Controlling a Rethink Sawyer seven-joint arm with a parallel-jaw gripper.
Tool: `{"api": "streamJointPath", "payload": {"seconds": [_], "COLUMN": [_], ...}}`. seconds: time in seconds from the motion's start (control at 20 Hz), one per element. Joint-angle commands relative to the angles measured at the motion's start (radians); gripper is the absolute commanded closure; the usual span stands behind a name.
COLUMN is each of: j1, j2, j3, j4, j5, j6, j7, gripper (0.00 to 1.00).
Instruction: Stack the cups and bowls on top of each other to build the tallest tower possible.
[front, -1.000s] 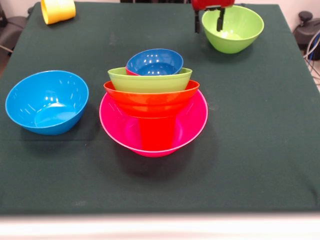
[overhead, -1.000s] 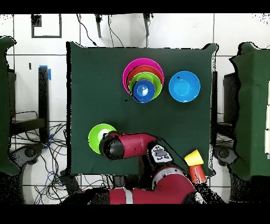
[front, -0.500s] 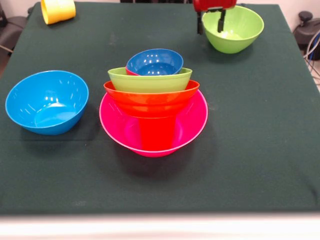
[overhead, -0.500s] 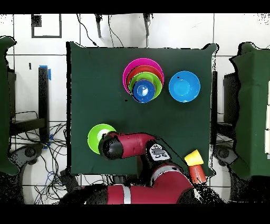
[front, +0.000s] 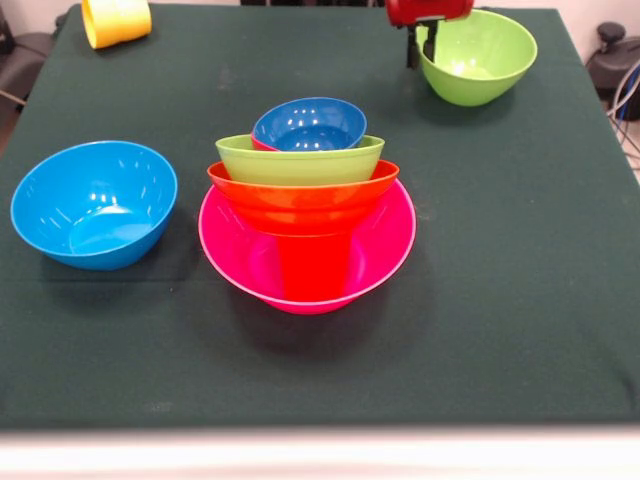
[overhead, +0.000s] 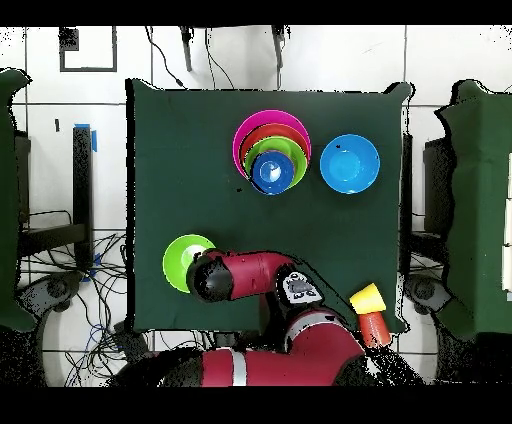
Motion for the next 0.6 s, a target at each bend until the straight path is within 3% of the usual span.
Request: {"api": "streamJointPath", "payload": {"seconds": [0.05,0.2,0.45,0.6], "j1": [-0.014,-0.051,-0.21,-0.259], "j2": [0.053,0.004,-0.179,-0.23], "j3": [0.058,0.101,0.258,0.287], "j4": [-0.087,-0.071,0.019,0.018], "j5": [-0.045,-0.033,0.062,0.08], "j6": [-0.004,0.039,0.218,0.283], "j7": [0.038,0.018,-0.021,-0.037], "gripper": [1.0,1.0,1.0,1.0]}}
